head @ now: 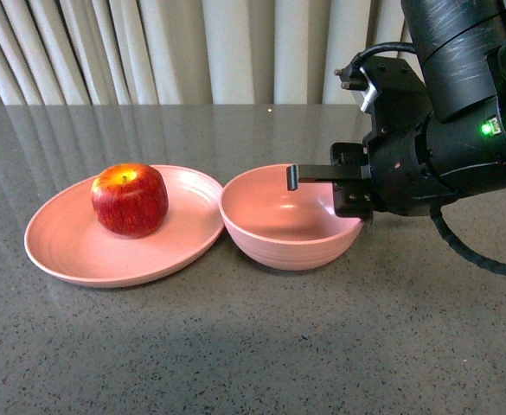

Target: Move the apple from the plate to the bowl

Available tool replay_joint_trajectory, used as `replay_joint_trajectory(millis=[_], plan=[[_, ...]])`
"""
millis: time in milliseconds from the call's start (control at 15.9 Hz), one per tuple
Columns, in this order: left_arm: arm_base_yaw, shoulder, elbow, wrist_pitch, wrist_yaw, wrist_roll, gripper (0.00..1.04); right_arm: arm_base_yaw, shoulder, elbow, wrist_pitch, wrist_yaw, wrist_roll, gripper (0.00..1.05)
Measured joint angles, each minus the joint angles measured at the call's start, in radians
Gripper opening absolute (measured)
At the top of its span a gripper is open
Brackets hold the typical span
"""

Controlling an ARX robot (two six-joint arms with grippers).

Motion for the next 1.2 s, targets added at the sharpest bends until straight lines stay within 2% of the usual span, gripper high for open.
replay_joint_trajectory(millis=[252, 441, 504, 567, 693, 882, 945, 1008, 1134, 1197], plan=[[0.0, 0.0, 0.0, 0.0, 0.0, 0.0, 0.98, -0.012, -0.078, -0.039, 0.023, -0.009, 0.017, 0.62], [0.0, 0.0, 0.0, 0.0, 0.0, 0.0, 0.98, -0.048, -0.243, -0.127, 0.109, -0.027, 0.034, 0.95], [0.0, 0.0, 0.0, 0.0, 0.0, 0.0, 0.98, -0.061, -0.319, -0.188, 0.153, -0.031, 0.036, 1.0], [0.0, 0.0, 0.0, 0.0, 0.0, 0.0, 0.98, -0.078, -0.412, -0.262, 0.2, -0.037, 0.036, 0.97], [0.0, 0.0, 0.0, 0.0, 0.0, 0.0, 0.98, -0.14, -0.671, -0.45, 0.328, -0.067, 0.039, 0.98], [0.0, 0.0, 0.0, 0.0, 0.0, 0.0, 0.98, -0.197, -1.002, -0.686, 0.305, -0.076, 0.046, 0.98], [0.0, 0.0, 0.0, 0.0, 0.0, 0.0, 0.98, -0.183, -1.125, -0.758, 0.257, 0.022, -0.006, 0.9], [0.0, 0.0, 0.0, 0.0, 0.0, 0.0, 0.98, -0.204, -1.267, -0.832, 0.195, 0.112, -0.09, 0.77], [0.0, 0.0, 0.0, 0.0, 0.0, 0.0, 0.98, -0.27, -1.526, -0.97, 0.087, 0.1, -0.18, 0.52], [0.0, 0.0, 0.0, 0.0, 0.0, 0.0, 0.98, -0.355, -1.621, -1.019, 0.043, -0.004, -0.201, 0.39]])
